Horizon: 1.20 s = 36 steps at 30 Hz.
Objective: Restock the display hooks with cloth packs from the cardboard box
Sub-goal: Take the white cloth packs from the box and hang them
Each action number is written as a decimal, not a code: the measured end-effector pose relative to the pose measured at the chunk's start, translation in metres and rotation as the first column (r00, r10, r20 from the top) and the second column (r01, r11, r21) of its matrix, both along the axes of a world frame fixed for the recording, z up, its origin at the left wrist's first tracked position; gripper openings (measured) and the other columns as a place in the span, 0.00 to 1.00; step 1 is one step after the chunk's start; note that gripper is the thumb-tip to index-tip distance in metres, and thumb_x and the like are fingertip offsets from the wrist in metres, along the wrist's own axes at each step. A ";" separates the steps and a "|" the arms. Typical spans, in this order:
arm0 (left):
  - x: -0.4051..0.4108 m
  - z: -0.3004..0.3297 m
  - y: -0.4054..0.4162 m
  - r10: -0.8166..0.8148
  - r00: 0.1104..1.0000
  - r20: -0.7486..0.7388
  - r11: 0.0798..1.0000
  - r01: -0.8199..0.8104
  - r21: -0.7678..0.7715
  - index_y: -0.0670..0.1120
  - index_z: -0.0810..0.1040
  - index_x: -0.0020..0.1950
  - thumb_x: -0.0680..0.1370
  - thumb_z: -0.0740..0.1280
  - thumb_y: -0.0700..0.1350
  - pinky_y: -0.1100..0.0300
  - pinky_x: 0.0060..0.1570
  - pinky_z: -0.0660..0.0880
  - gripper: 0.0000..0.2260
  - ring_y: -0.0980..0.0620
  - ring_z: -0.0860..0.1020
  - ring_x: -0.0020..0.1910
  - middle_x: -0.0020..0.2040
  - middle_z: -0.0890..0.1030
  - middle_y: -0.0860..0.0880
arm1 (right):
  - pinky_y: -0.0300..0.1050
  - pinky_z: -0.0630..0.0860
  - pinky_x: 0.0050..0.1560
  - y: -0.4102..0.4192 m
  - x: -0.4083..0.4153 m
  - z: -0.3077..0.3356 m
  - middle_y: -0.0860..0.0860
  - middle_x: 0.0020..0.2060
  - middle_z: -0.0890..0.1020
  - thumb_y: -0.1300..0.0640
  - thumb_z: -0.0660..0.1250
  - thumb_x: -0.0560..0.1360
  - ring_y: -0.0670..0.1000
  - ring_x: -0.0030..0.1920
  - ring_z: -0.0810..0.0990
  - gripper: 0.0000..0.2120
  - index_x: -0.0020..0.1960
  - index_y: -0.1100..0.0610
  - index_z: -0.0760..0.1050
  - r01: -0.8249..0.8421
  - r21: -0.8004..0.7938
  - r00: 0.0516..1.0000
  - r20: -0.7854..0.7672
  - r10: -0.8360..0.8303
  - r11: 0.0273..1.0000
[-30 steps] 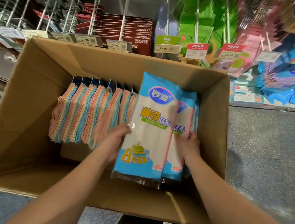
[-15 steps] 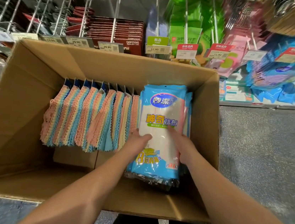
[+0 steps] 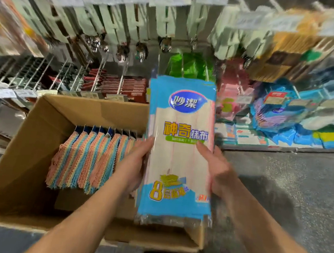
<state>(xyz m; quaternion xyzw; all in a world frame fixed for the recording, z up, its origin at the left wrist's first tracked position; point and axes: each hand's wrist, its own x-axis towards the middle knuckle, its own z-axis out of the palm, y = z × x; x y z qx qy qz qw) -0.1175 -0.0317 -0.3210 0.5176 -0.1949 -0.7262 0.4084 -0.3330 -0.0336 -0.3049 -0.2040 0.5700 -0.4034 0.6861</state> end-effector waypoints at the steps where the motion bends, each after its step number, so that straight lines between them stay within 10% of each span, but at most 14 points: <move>1: -0.016 0.010 -0.002 -0.002 1.000 0.003 0.999 0.002 -0.034 0.41 0.70 0.72 0.74 0.74 0.59 0.34 0.70 0.68 0.35 0.36 0.75 0.69 0.68 0.76 0.36 | 0.53 0.83 0.42 0.004 -0.016 0.017 0.56 0.54 0.84 0.53 0.69 0.77 0.55 0.48 0.86 0.17 0.63 0.56 0.70 0.024 -0.017 1.000 0.010 -0.024 1.000; 6: -0.128 0.058 0.005 -0.106 0.994 -0.002 0.988 0.105 -0.114 0.41 0.67 0.74 0.68 0.75 0.60 0.34 0.69 0.69 0.41 0.37 0.75 0.68 0.68 0.77 0.36 | 0.57 0.79 0.56 0.032 -0.126 0.063 0.54 0.57 0.84 0.53 0.66 0.78 0.56 0.56 0.83 0.17 0.66 0.52 0.71 0.073 -0.171 0.994 0.098 -0.057 0.983; 15: -0.395 0.113 0.061 -0.340 0.935 -0.101 0.935 0.324 -0.144 0.46 0.76 0.70 0.71 0.67 0.62 0.45 0.50 0.82 0.31 0.38 0.82 0.59 0.62 0.82 0.40 | 0.51 0.80 0.47 0.115 -0.383 0.115 0.54 0.53 0.85 0.51 0.67 0.77 0.55 0.52 0.85 0.16 0.63 0.50 0.76 0.181 -0.263 0.983 0.059 -0.171 0.948; 36: -0.838 0.148 -0.008 -0.675 0.728 -0.116 0.706 0.593 -0.387 0.49 0.75 0.72 0.78 0.62 0.62 0.39 0.65 0.73 0.27 0.38 0.79 0.65 0.66 0.80 0.41 | 0.58 0.80 0.53 0.116 -0.786 0.167 0.51 0.54 0.85 0.51 0.67 0.78 0.55 0.53 0.85 0.14 0.63 0.48 0.75 0.452 -0.436 0.840 -0.085 -0.536 0.778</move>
